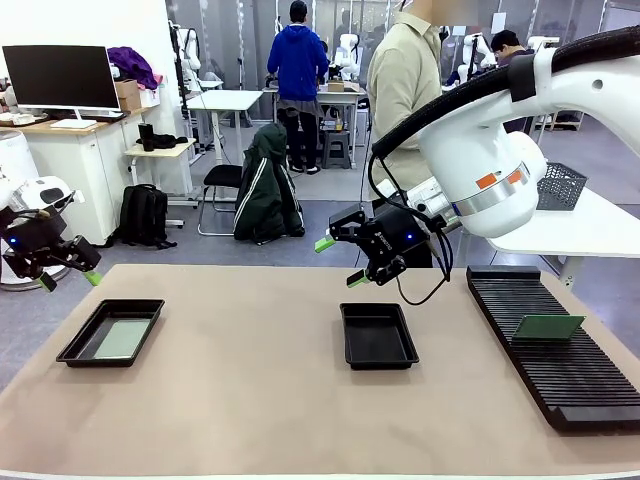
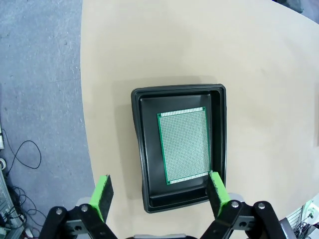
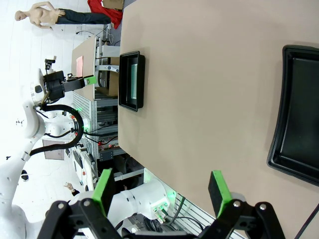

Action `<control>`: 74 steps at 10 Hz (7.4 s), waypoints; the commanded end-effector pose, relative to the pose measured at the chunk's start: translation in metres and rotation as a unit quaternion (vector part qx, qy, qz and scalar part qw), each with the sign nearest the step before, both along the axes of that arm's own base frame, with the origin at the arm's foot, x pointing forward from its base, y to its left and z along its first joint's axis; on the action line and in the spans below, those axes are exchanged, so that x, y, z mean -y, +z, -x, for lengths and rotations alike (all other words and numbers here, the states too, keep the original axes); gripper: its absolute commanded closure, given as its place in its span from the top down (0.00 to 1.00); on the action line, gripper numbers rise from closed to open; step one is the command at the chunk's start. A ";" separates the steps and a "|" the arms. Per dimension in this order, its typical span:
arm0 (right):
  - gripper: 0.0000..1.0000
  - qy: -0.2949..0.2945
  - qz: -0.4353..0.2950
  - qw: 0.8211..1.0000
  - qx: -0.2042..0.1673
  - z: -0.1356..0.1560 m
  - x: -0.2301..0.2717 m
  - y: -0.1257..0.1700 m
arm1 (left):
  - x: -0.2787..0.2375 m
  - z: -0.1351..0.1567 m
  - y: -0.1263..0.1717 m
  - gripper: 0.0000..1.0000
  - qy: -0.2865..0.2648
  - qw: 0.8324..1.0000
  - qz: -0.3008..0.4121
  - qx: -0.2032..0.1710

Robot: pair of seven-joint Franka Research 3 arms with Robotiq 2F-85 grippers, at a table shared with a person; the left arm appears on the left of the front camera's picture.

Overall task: Inspect and transfer BCBs to ESD trays.
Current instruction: Pick up the Blank PCB from the PCB Rack and place it in the right ESD tray.

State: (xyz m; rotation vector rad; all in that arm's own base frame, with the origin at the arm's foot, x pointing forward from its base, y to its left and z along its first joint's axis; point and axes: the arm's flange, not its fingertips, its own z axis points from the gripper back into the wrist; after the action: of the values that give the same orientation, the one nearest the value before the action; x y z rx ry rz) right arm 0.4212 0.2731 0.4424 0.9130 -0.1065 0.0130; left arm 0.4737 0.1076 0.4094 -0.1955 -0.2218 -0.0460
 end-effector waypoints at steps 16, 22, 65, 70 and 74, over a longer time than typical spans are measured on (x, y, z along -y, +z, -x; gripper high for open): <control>1.00 0.182 0.325 0.912 0.174 0.068 0.230 0.210 | -0.001 0.002 -0.002 1.00 0.005 1.000 0.003 0.002; 1.00 0.432 0.394 0.778 0.230 0.056 0.274 0.224 | -0.001 0.002 -0.002 1.00 0.005 1.000 0.003 0.002; 1.00 0.616 0.383 0.577 0.376 -0.030 0.328 -0.055 | -0.001 0.002 -0.002 1.00 0.005 1.000 0.003 0.002; 1.00 0.595 0.380 0.592 0.389 -0.027 0.327 -0.077 | -0.001 0.002 -0.002 1.00 0.005 1.000 0.003 0.002; 0.97 0.581 0.382 0.605 0.388 -0.019 0.322 -0.081 | -0.001 0.002 -0.002 1.00 0.005 1.000 0.003 0.002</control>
State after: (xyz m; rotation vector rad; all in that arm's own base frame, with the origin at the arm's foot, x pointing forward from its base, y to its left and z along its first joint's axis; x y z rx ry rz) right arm 0.4448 -0.0511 0.3651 -0.0910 -0.2288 1.6329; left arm 0.4732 0.1082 0.4085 -0.1961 -0.2206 -0.0445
